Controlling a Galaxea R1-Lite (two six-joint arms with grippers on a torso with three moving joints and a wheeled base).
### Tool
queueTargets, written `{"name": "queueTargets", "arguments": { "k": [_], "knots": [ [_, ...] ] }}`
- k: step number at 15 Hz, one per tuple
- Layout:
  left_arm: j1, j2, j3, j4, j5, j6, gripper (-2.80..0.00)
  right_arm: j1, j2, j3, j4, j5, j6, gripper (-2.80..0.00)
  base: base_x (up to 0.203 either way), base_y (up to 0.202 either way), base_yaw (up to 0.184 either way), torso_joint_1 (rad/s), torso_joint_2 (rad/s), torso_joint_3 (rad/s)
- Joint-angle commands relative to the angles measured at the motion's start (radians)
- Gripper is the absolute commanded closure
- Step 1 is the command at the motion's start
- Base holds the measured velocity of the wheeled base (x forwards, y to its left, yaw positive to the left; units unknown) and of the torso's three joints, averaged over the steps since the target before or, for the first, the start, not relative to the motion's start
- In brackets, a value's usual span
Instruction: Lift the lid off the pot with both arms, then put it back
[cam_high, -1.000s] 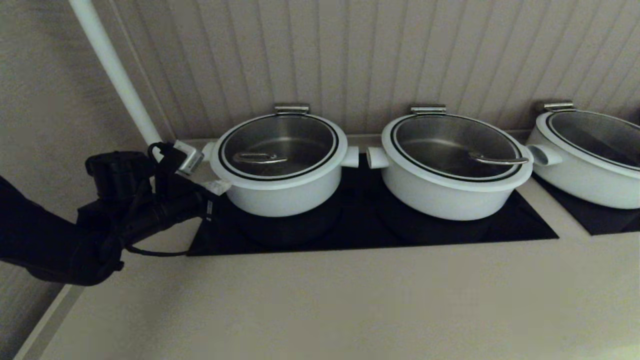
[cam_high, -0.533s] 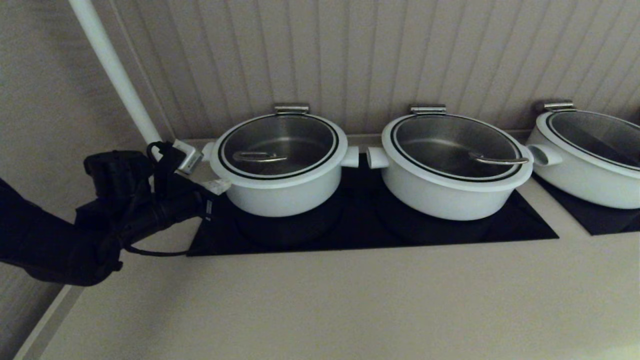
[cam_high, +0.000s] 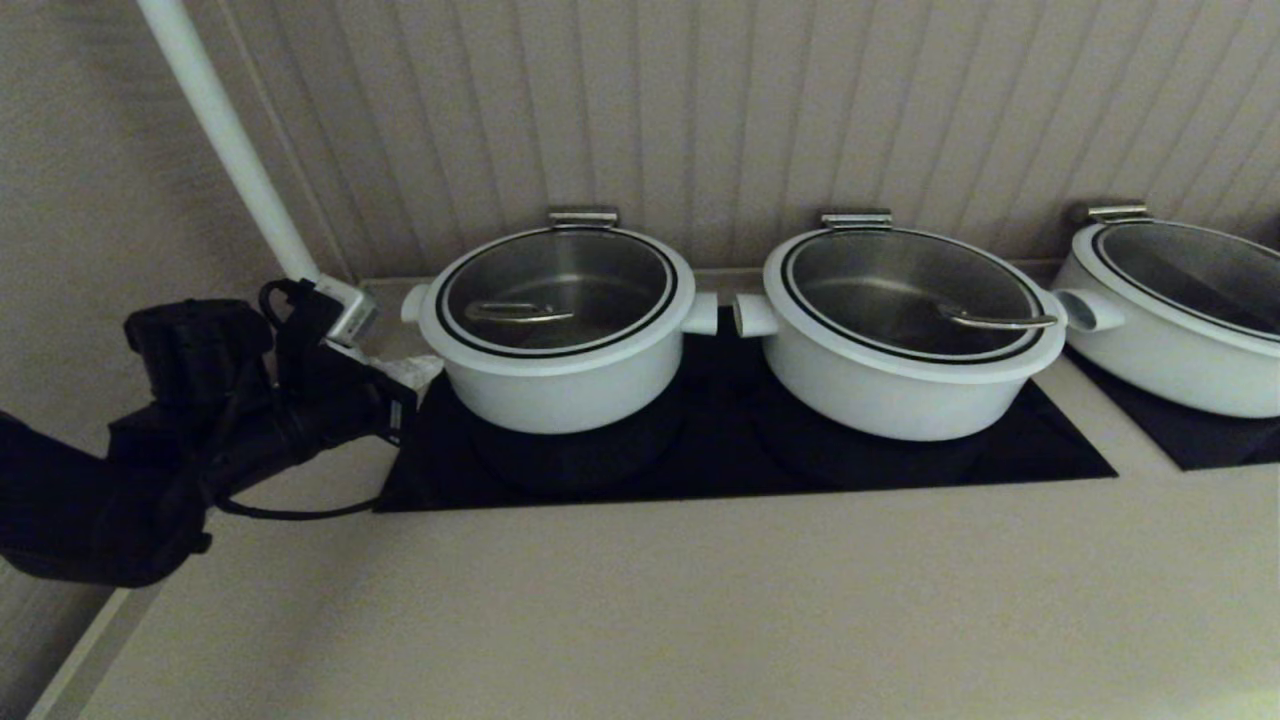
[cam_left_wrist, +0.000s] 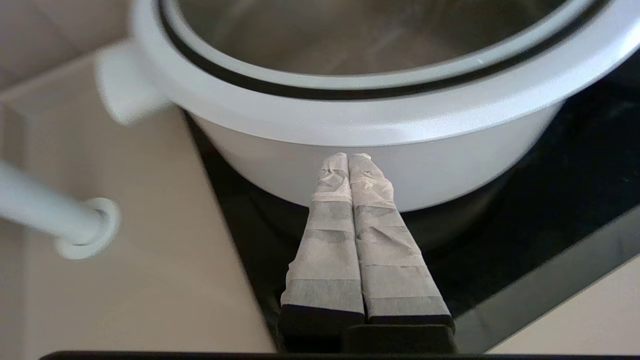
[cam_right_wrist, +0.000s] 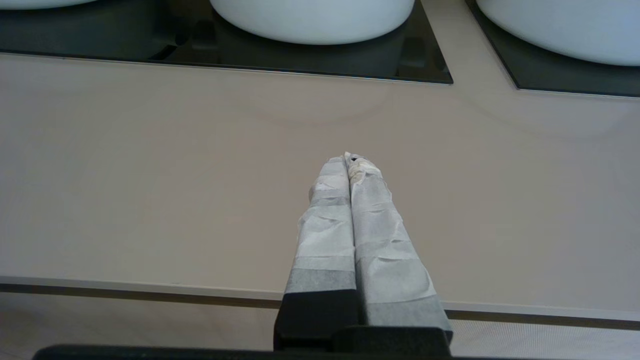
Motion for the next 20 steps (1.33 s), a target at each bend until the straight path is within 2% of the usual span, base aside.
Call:
{"name": "queueTargets", "arguments": {
  "k": [1,10,20],
  "knots": [
    [0.010,-0.028,0.001,-0.004,-0.003,0.002,0.00,0.001,0.001,0.000,0.000,0.001,-0.001,0.00,0.000,0.000,0.000,0.000,0.00,0.000],
    [0.009,-0.086,0.002,-0.004,-0.003,0.002,0.00,0.001,0.000,0.000,0.000,0.001,-0.001,0.00,0.000,0.000,0.000,0.000,0.00,0.000],
    [0.003,-0.238,0.036,0.008,-0.004,0.016,0.00,0.001,0.000,0.000,0.000,0.001,-0.001,0.00,0.000,0.000,0.000,0.000,0.00,0.000]
  ]
}}
